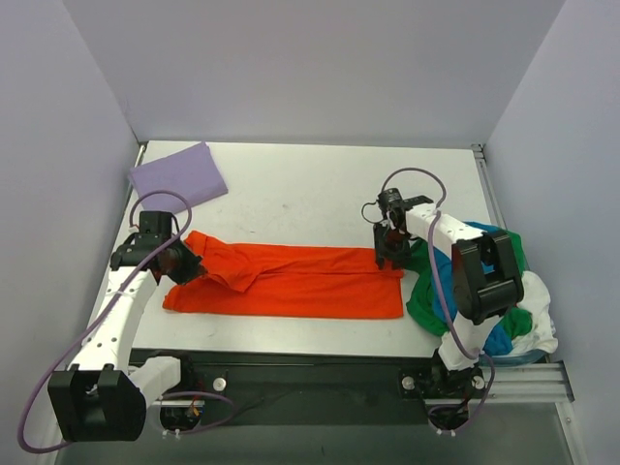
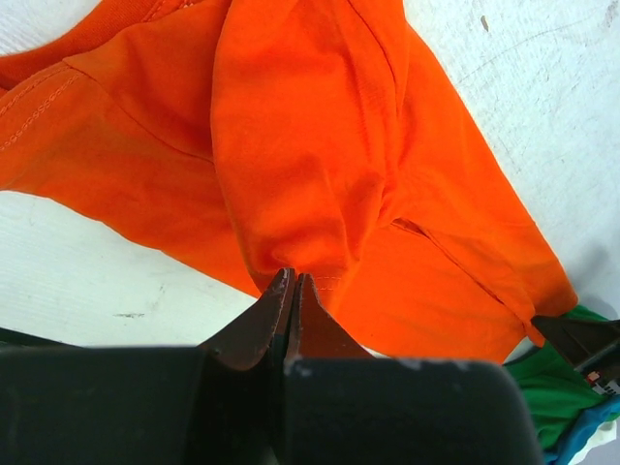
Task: Fold and stack the t-shirts
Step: Fold the other side of the tshirt into a rectangle
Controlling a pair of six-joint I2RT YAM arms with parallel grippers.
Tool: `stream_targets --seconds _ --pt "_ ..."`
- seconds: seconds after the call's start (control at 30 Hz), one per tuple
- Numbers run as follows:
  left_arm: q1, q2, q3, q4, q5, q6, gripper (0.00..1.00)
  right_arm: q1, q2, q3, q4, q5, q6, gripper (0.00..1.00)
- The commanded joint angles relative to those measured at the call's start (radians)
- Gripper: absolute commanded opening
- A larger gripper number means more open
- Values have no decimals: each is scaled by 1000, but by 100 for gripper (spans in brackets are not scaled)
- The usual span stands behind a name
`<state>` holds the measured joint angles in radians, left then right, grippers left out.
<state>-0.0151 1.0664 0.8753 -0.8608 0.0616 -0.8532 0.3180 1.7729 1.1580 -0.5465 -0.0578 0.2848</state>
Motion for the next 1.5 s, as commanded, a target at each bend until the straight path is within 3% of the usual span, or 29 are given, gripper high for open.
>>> stream_targets --seconds 0.0,0.3,0.6,0.83,1.03,1.23,1.47 --pt "10 -2 11 31 32 48 0 19 -53 -43 -21 6 27 36" --pt "69 1 -10 55 78 88 0 44 -66 -81 -20 13 47 35" --pt "78 102 -27 135 67 149 0 160 -133 137 -55 15 91 41" --pt "156 256 11 232 63 253 0 366 6 330 -10 -132 142 41" --pt "194 320 -21 289 150 290 0 547 178 482 65 -261 183 41" --pt "199 311 -78 324 204 302 0 645 342 577 190 -332 275 41" --pt "214 267 -91 298 219 338 0 696 434 637 198 -281 286 42"
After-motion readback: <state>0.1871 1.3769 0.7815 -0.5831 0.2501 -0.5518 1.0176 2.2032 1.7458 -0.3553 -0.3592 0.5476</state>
